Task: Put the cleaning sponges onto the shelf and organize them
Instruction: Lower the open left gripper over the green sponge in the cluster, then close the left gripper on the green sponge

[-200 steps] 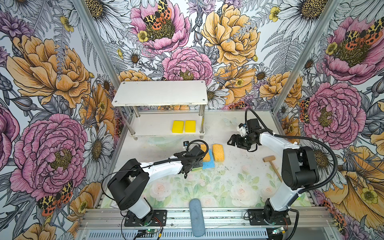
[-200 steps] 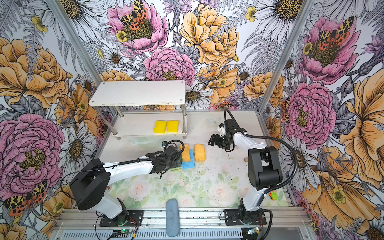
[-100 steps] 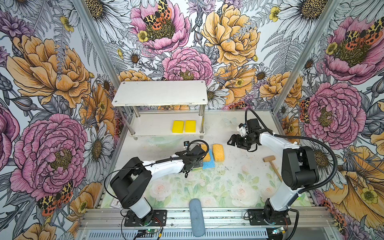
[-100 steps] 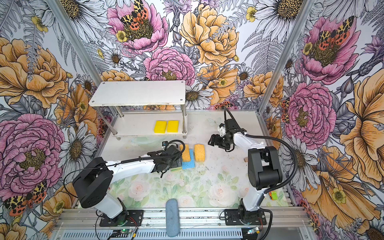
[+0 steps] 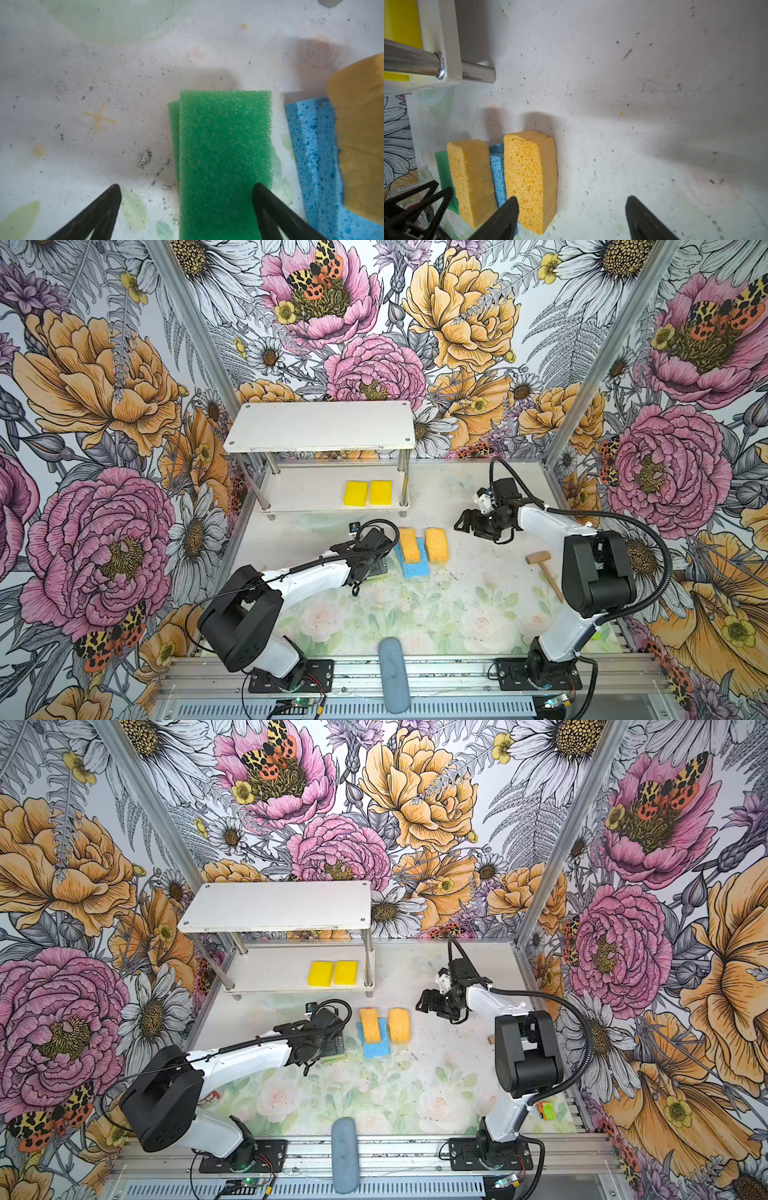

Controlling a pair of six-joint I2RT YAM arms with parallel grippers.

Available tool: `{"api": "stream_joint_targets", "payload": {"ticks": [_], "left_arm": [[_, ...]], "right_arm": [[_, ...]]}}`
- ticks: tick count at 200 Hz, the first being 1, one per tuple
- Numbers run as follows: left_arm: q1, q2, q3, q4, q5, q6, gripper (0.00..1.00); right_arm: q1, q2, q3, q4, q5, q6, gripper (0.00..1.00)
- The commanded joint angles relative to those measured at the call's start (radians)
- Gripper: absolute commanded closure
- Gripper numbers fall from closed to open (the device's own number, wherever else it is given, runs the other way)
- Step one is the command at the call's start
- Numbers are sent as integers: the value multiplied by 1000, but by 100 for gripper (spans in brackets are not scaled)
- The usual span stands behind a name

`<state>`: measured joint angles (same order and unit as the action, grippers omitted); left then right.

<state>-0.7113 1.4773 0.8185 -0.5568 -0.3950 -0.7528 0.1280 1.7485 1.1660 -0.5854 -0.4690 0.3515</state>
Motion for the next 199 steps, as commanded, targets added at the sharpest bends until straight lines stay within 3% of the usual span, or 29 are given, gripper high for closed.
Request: {"api": "stream_joint_targets", "payload": {"ticks": [1, 61, 133, 199], "left_arm": [[25, -44, -28, -48, -26, 51, 1], [-26, -123, 18, -46, -30, 10, 1], [-70, -35, 31, -46, -71, -45, 1], [-80, -2, 38, 5, -80, -6, 1]], "right_arm": [[9, 19, 29, 21, -14, 6, 17], [13, 28, 43, 21, -22, 9, 17], [19, 37, 54, 22, -23, 11, 17], [25, 35, 49, 22, -17, 15, 18]]}}
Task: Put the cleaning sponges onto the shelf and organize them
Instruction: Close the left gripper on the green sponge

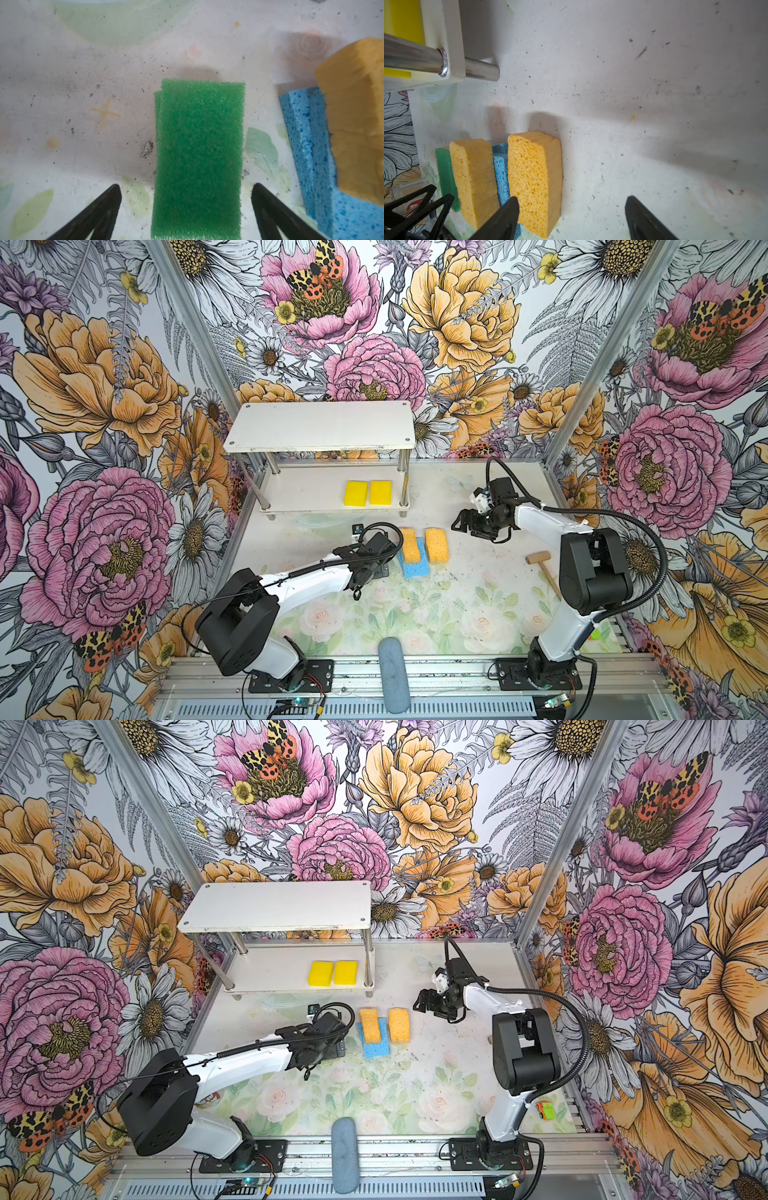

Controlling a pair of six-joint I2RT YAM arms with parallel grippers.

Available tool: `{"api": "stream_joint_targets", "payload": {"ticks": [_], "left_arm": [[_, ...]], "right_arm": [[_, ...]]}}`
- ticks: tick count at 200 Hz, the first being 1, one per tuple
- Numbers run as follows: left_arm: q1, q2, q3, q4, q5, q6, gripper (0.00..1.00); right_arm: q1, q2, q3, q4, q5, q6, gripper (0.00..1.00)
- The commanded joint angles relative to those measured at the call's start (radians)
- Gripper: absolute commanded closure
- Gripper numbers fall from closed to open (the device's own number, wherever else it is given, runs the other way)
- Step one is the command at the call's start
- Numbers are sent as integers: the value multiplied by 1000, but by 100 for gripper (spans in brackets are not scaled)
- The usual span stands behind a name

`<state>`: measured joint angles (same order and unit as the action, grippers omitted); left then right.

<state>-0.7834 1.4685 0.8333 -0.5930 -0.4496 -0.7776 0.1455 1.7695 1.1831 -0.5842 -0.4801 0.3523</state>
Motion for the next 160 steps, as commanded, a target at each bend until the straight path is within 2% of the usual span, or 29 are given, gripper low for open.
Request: {"api": "stream_joint_targets", "payload": {"ticks": [1, 47, 91, 160], "left_arm": [[-8, 7, 23, 42, -25, 19, 1], [-17, 34, 13, 68, -7, 24, 13], [-19, 71, -1, 98, 14, 12, 14], [-34, 95, -4, 98, 13, -4, 24]], "right_arm": [[7, 13, 32, 20, -5, 14, 17], [12, 12, 32, 21, 0, 17, 18], [15, 13, 33, 20, -2, 17, 18], [19, 13, 33, 20, 2, 19, 18]]}}
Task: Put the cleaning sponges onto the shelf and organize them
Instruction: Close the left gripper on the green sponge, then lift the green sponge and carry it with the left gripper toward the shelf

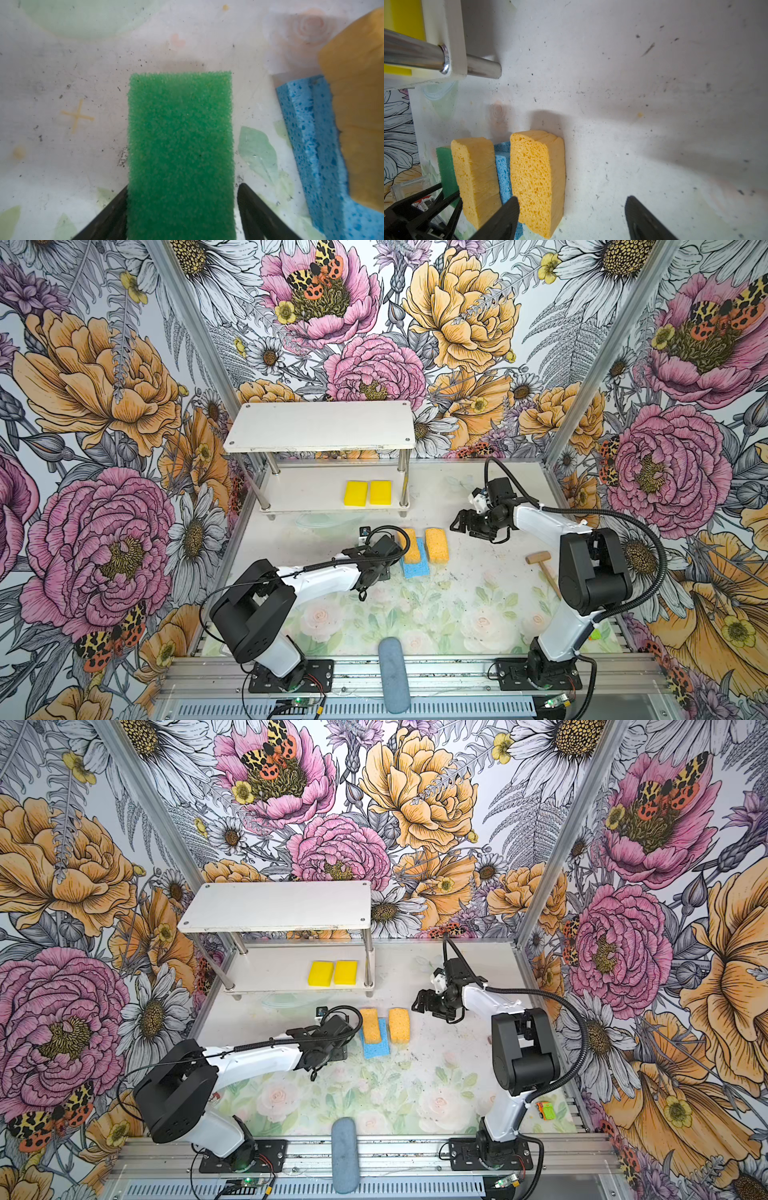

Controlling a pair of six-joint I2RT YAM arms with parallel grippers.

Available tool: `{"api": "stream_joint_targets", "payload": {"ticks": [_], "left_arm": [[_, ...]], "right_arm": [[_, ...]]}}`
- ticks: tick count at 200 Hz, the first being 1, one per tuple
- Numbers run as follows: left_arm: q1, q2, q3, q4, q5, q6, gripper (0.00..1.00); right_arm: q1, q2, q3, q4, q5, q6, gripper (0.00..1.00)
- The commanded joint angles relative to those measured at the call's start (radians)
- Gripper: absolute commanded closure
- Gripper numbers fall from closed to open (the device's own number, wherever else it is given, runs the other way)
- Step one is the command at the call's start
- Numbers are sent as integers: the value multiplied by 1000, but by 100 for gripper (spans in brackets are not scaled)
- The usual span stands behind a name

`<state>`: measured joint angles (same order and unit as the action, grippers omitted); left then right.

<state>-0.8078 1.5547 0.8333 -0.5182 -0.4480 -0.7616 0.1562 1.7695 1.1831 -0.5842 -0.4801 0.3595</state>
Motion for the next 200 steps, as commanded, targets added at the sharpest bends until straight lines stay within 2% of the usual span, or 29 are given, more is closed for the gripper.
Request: {"api": "stream_joint_targets", "payload": {"ticks": [1, 54, 138, 200], "left_arm": [[-10, 8, -4, 24, 11, -20, 24], [-15, 12, -7, 22, 9, -33, 25], [-16, -28, -12, 21, -7, -29, 37], [15, -126, 18, -48, -56, 47, 37]], "right_arm": [[8, 14, 33, 20, 2, 12, 18], [7, 16, 35, 20, 1, 13, 18], [9, 16, 35, 20, 5, 16, 18], [8, 18, 39, 20, 1, 15, 18]]}}
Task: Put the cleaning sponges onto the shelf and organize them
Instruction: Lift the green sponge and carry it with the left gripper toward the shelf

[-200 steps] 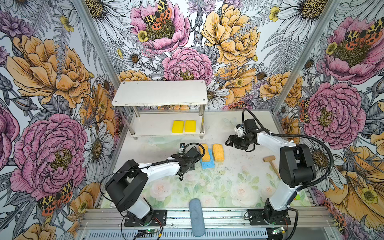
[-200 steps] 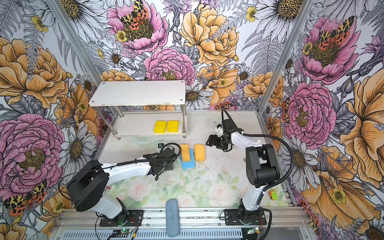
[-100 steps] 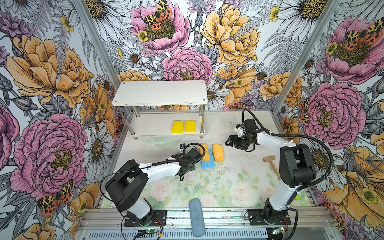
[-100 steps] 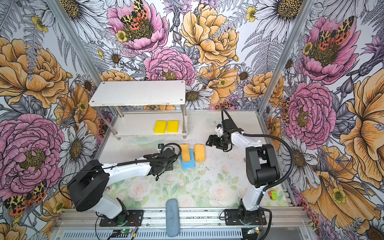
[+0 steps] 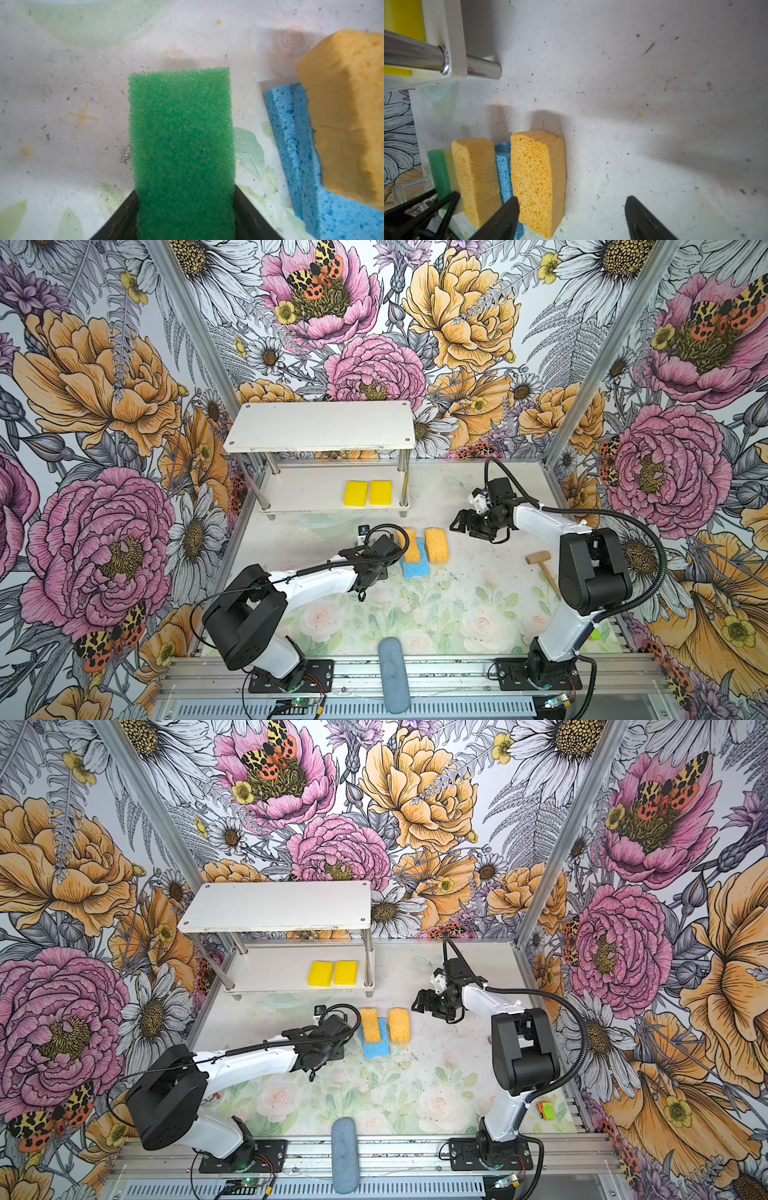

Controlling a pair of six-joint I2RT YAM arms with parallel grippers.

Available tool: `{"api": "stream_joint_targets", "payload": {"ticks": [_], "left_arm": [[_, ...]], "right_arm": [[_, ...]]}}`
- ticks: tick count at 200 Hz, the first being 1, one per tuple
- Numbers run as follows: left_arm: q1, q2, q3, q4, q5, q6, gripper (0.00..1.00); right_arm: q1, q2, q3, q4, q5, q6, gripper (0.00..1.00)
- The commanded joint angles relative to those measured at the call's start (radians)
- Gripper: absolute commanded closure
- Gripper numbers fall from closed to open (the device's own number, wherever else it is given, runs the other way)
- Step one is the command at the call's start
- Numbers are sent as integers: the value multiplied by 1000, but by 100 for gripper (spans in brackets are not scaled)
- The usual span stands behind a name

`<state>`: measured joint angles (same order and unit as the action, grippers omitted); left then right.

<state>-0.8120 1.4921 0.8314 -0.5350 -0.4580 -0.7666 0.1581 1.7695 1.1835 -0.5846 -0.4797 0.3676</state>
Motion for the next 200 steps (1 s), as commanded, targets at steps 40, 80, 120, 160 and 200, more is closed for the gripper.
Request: {"api": "stream_joint_targets", "payload": {"ticks": [40, 80, 120, 160, 200], "left_arm": [[115, -169, 40, -52, -34, 174, 36], [250, -240, 84, -52, 6, 302, 36], [343, -220, 143, -27, 13, 411, 36], [437, -192, 118, 140, 65, 498, 36], [523, -159, 126, 224, 126, 545, 36]], "right_arm": [[7, 21, 42, 20, -2, 7, 18], [7, 22, 51, 20, -4, 8, 18], [8, 27, 60, 19, -9, 8, 18], [10, 33, 66, 19, -16, 12, 18], [10, 24, 66, 19, -16, 11, 18]]}}
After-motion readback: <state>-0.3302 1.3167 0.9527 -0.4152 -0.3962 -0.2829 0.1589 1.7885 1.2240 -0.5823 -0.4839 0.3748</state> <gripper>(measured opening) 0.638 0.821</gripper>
